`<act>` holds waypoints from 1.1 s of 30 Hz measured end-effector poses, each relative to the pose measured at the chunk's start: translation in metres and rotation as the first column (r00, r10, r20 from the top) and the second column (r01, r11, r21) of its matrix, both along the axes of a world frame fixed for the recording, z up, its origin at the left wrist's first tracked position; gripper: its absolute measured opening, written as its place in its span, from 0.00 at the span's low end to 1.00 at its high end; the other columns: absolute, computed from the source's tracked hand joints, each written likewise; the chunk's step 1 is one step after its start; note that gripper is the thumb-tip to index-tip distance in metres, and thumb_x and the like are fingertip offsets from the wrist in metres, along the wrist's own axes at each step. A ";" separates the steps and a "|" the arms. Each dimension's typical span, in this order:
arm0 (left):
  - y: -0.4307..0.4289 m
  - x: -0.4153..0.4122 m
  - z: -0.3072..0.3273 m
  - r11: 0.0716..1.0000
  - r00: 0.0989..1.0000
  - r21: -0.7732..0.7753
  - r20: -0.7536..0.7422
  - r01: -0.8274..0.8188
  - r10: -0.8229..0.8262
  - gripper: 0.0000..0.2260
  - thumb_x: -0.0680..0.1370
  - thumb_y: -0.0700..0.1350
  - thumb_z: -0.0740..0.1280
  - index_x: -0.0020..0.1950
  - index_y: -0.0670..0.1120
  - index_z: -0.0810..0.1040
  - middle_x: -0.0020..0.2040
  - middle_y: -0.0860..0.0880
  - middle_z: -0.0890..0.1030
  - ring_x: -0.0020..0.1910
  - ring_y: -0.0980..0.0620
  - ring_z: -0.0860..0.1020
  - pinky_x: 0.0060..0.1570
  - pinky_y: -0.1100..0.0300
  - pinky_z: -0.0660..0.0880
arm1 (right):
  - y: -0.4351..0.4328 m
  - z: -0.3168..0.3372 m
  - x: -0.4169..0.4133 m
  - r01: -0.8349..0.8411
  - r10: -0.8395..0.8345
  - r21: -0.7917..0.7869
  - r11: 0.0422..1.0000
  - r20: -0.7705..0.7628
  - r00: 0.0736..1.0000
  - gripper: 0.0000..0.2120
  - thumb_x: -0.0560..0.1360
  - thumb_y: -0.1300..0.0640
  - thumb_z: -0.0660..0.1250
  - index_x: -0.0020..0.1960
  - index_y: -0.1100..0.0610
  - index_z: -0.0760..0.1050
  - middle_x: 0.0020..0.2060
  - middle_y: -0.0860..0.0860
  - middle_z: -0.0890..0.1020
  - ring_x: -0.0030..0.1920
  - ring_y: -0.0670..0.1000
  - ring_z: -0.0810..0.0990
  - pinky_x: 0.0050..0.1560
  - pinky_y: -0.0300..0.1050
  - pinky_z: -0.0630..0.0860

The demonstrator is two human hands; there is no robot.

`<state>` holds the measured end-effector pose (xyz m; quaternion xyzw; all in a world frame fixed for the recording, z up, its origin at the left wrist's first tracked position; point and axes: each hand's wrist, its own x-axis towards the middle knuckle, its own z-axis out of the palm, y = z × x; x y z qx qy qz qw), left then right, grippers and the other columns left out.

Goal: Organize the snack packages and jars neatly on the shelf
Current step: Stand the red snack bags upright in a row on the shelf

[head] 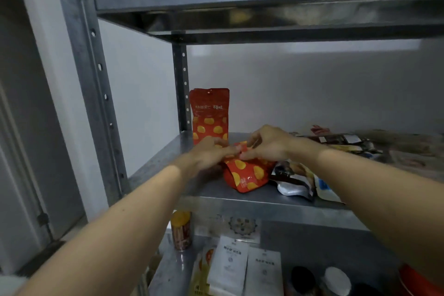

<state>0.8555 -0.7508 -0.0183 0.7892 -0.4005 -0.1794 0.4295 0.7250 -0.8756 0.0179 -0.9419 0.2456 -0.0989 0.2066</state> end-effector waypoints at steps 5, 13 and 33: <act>-0.002 -0.021 -0.008 0.997 0.997 0.068 -0.070 0.048 -0.043 0.35 0.60 0.58 0.79 0.64 0.46 0.77 0.58 0.51 0.81 0.58 0.52 0.77 0.63 0.52 0.72 | 0.001 -0.016 -0.029 -0.049 0.049 -0.022 0.999 -0.018 0.999 0.23 0.74 0.45 0.71 0.64 0.56 0.76 0.60 0.51 0.80 0.58 0.50 0.78 0.58 0.43 0.74; 0.031 -0.019 -0.009 0.996 0.986 -0.070 -0.163 -0.055 0.043 0.20 0.64 0.45 0.80 0.51 0.46 0.76 0.54 0.49 0.81 0.57 0.49 0.78 0.64 0.50 0.73 | -0.012 -0.032 -0.062 0.071 -0.071 -0.003 0.997 -0.010 0.997 0.25 0.75 0.49 0.71 0.68 0.59 0.73 0.65 0.53 0.77 0.63 0.53 0.76 0.65 0.46 0.71; 0.060 -0.006 -0.028 0.845 0.918 -0.447 -0.378 -0.294 0.119 0.27 0.67 0.45 0.78 0.60 0.48 0.68 0.47 0.53 0.77 0.49 0.51 0.79 0.42 0.58 0.78 | 0.051 -0.030 -0.019 -0.006 -0.181 0.421 0.907 0.404 0.897 0.12 0.71 0.53 0.75 0.52 0.55 0.80 0.48 0.47 0.85 0.50 0.48 0.83 0.51 0.45 0.78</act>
